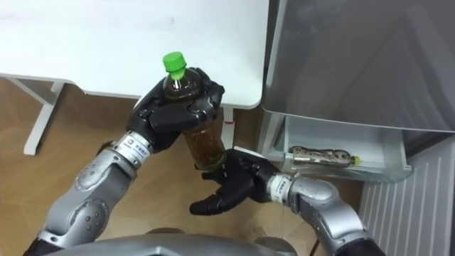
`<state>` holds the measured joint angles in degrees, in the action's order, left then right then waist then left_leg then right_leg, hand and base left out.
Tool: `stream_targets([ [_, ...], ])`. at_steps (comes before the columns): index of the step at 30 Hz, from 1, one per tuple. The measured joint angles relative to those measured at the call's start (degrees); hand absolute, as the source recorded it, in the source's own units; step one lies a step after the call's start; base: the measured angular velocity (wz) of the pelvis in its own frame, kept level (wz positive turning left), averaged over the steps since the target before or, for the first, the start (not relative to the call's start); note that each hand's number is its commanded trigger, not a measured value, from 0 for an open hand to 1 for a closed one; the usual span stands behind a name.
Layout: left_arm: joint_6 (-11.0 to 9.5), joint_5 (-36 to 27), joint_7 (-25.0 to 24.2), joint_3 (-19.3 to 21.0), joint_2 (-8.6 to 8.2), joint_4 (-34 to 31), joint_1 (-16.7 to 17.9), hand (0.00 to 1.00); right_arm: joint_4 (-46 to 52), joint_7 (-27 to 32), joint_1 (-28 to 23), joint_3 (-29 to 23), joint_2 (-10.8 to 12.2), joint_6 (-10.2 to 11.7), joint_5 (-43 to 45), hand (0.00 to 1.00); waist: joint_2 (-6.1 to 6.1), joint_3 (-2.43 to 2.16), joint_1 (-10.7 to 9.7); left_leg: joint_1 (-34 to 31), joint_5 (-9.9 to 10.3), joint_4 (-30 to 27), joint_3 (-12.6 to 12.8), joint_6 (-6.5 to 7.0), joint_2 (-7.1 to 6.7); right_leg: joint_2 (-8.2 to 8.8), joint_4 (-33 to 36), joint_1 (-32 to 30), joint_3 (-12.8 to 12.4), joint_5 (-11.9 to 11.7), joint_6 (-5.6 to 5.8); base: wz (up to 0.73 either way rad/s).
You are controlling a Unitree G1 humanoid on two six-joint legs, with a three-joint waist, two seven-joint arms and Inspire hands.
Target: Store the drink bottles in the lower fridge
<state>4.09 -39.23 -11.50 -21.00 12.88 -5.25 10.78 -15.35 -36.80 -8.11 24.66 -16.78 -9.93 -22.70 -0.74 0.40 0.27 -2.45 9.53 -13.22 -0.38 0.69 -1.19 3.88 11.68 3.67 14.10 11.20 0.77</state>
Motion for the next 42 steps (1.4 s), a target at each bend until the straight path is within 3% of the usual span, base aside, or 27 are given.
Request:
stream_targets([
  [5, -0.26, -3.22, -0.22, -0.71, 0.33, 0.00, -0.01, 1.00, 0.00, 0.80, 0.03, 0.52, -0.15, -0.01, -2.01, 0.00, -0.79, 0.40, -0.12, -0.19, 0.01, -0.14, 0.56, 0.01, 0.08, -0.03, 0.04, -0.39, -0.55, 0.02, 0.01, -0.05],
  [9, -0.53, -3.85, -0.46, -1.29, 0.81, 0.02, -0.03, 1.00, -0.01, 1.29, 0.21, 0.79, -0.22, -0.02, -2.14, 0.00, -1.12, 0.39, -0.15, -0.35, 0.00, -0.47, 0.76, 0.02, 0.13, -0.03, 0.11, -0.75, -1.02, 0.01, 0.01, -0.01],
  [15, -0.86, -3.85, -2.14, -2.48, 2.36, 0.23, -0.06, 1.00, 0.00, 1.57, 0.21, 1.75, -0.95, -0.09, -2.14, 0.00, -0.54, 0.45, -0.13, -0.43, 0.02, -0.43, 0.75, 0.03, 0.35, -0.08, 0.14, -0.80, -1.00, 0.01, 0.00, 0.00],
  [19, -0.81, -3.80, -3.09, -4.98, 3.36, 0.64, -0.07, 1.00, 0.01, 1.55, 0.30, 2.36, -1.61, -0.16, -2.33, 0.00, 0.32, 0.00, -0.11, -0.24, 0.02, -0.28, 0.78, 0.03, 0.33, -0.02, 0.29, -0.80, -0.65, 0.01, 0.00, 0.00],
  [27, -0.90, -3.74, -4.39, -5.83, 4.95, 0.91, -0.29, 1.00, 0.01, 1.50, 0.55, 3.81, -2.14, -0.17, -2.43, 0.00, 0.30, 0.25, -0.04, 0.21, 0.03, -0.23, 1.40, 0.04, 0.40, 0.09, 0.97, -0.83, -0.60, 0.04, 0.01, -0.03],
  [31, -1.17, -3.78, -6.24, -8.13, 7.42, 2.37, -1.34, 1.00, 0.03, 1.52, 1.62, 6.01, -3.19, -0.16, -4.56, 0.00, 0.14, 0.43, 0.16, -0.10, 0.09, -0.41, 1.76, 0.12, 0.32, 0.04, 1.00, -1.21, -1.29, 0.17, 0.01, -0.05],
  [37, -0.98, -2.57, -8.64, -10.22, 10.74, 3.10, -1.55, 1.00, 2.49, 0.98, 2.84, 7.98, -4.11, -0.13, -7.54, 0.00, 0.31, 0.32, -0.08, -1.14, 0.07, -0.72, 1.94, 0.14, 0.34, 0.02, 1.34, -2.50, -1.48, 0.15, -0.03, -0.02],
  [42, -0.76, -2.42, -10.65, -10.76, 11.45, 3.52, -2.50, 1.00, 2.80, 0.33, 3.06, 8.62, -5.78, -0.13, -11.50, 0.00, 0.64, 0.52, -0.04, -1.16, 0.07, -0.39, 1.68, 0.14, 0.39, 0.04, 1.25, -2.50, -1.32, 0.15, -0.03, 0.02],
])
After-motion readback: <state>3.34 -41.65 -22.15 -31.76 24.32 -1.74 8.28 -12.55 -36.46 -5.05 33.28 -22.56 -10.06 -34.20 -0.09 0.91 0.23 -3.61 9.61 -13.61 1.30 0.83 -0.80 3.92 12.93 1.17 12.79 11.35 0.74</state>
